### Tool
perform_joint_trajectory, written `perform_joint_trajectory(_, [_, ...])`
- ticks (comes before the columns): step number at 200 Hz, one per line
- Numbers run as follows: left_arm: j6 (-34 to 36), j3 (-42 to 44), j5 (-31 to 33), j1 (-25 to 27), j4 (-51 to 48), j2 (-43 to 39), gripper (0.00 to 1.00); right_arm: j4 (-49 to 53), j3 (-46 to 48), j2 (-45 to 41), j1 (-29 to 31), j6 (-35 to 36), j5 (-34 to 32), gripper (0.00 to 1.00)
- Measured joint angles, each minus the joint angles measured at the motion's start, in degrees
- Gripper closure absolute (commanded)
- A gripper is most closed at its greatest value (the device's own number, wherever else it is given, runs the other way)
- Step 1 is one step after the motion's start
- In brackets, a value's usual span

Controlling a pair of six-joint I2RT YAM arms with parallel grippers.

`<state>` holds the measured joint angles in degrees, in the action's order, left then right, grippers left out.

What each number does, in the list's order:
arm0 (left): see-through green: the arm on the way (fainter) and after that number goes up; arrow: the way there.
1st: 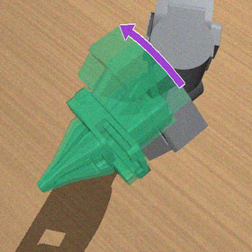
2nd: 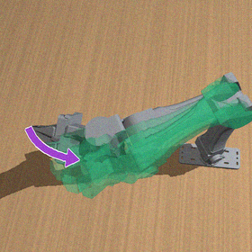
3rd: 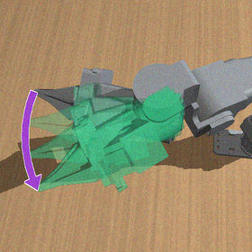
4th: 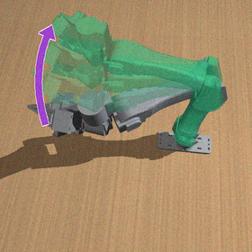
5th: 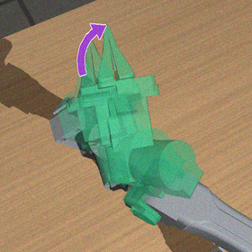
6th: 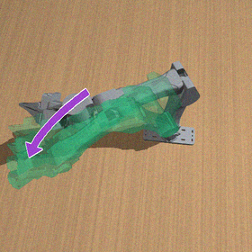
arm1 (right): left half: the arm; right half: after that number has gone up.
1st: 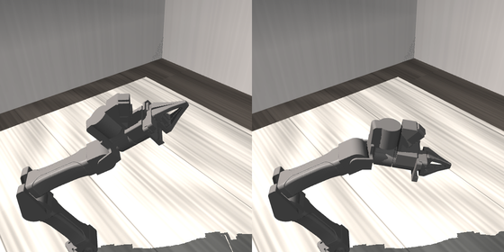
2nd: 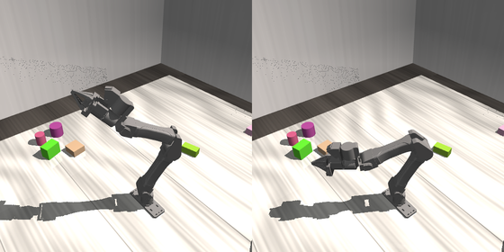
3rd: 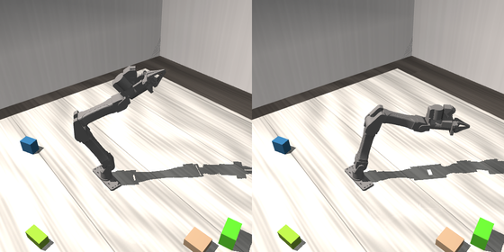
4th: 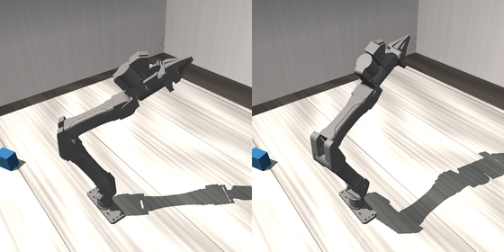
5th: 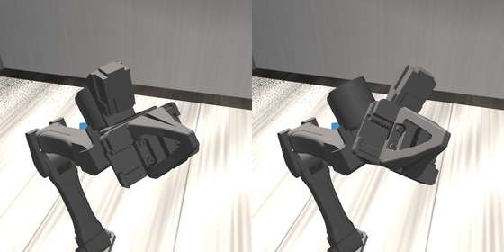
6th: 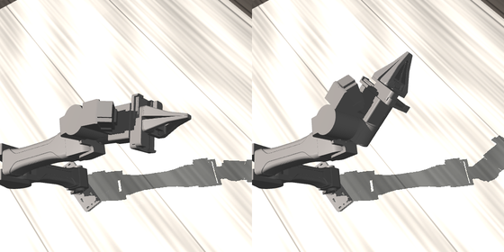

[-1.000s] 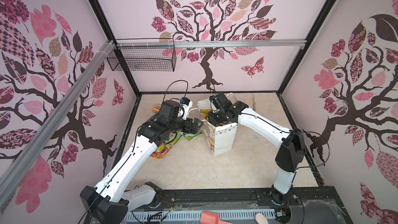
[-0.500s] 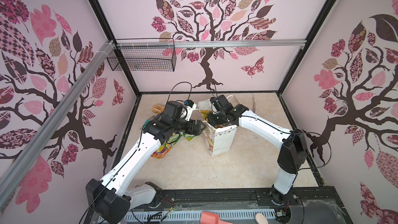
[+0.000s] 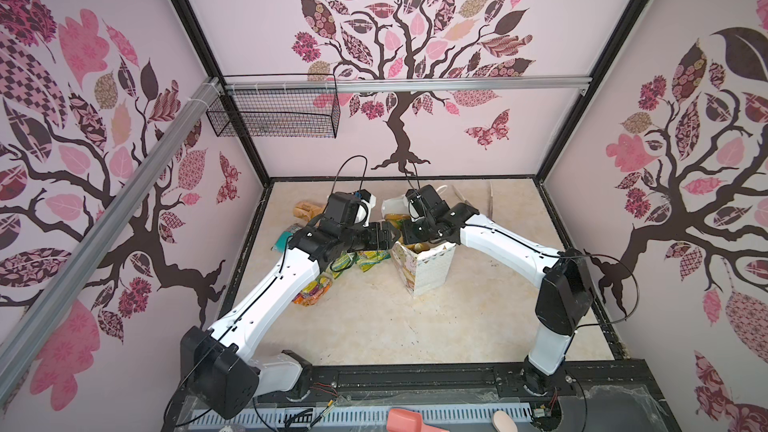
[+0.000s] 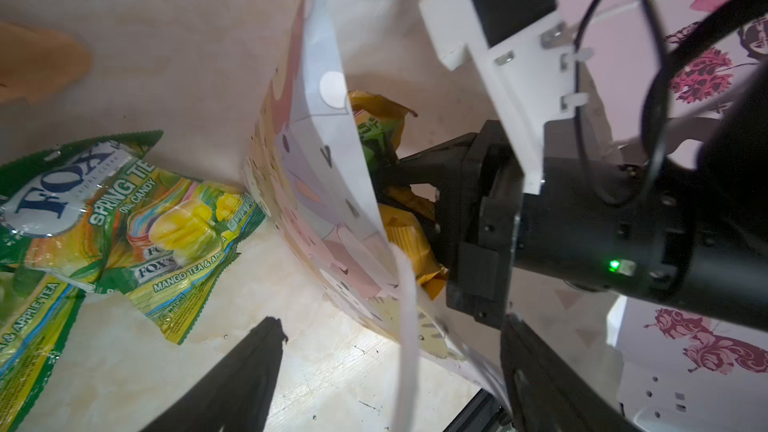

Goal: Take the snacks out of the paper bag
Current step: 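Lift the RAX pack out of the bag with right gripper while left gripper approaches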

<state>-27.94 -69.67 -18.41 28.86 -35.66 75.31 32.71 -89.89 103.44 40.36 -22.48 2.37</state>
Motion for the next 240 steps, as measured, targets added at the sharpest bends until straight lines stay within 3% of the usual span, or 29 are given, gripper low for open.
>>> perform_joint_trajectory(42, [0.0, 0.0, -1.0, 0.1, 0.0, 0.1, 0.23, -0.1, -0.1, -0.8, 0.0, -1.0, 0.6, 1.00])
perform_joint_trajectory(122, [1.2, -0.3, 1.9, 0.3, -3.1, -1.5, 0.12, 1.9, -3.9, -3.0, 0.0, -0.9, -0.5, 1.00])
perform_joint_trajectory(240, [-0.6, -9.0, 4.2, 0.3, -7.3, -6.3, 0.10, 3.1, -6.3, -6.3, -0.1, 0.7, -1.8, 1.00])
